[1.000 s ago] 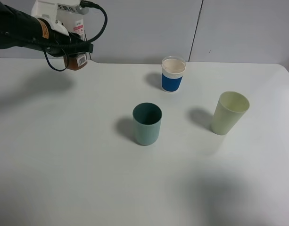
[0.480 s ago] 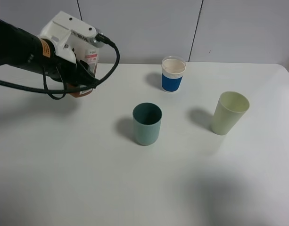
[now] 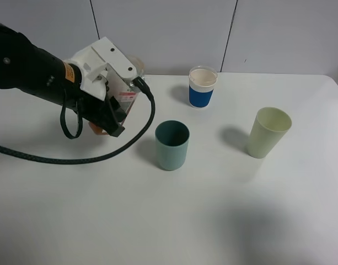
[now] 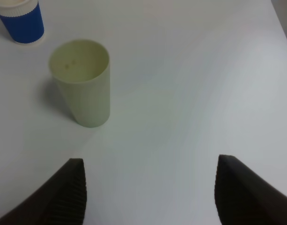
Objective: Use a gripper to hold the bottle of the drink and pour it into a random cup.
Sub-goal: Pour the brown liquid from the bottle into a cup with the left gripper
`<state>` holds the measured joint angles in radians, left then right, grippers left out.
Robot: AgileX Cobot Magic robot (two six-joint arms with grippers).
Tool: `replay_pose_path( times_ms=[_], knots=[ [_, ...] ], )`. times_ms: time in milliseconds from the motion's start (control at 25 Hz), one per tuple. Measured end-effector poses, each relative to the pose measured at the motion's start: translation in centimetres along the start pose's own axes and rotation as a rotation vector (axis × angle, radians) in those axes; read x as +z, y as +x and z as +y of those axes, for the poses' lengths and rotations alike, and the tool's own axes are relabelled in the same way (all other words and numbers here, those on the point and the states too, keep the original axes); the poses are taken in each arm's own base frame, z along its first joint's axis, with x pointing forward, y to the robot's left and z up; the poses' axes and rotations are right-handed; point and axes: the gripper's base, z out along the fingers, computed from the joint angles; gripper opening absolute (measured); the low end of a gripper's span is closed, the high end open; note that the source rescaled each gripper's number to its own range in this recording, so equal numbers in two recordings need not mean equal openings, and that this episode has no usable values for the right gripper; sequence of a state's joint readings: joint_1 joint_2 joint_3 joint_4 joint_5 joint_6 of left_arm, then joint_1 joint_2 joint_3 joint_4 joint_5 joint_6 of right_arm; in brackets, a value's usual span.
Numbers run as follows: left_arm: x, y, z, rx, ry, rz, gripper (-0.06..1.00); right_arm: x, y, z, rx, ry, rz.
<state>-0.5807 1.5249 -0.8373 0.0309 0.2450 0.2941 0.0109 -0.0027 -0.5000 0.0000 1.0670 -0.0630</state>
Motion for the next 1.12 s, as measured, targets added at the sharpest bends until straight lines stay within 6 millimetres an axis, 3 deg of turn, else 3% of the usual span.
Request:
replay_pose_path(
  times_ms=[280, 800, 1120],
  knots=[
    [-0.02, -0.31, -0.89, 0.037, 0.050, -0.019, 0.02, 0.00, 0.00, 0.00, 0.000, 0.000, 0.000],
    [-0.01, -0.20, -0.54, -0.005, 0.011, -0.006, 0.02, 0.00, 0.00, 0.00, 0.000, 0.000, 0.000],
    [-0.03, -1.01, -0.79, 0.037, 0.034, -0.104, 0.02, 0.00, 0.00, 0.00, 0.000, 0.000, 0.000]
  ],
)
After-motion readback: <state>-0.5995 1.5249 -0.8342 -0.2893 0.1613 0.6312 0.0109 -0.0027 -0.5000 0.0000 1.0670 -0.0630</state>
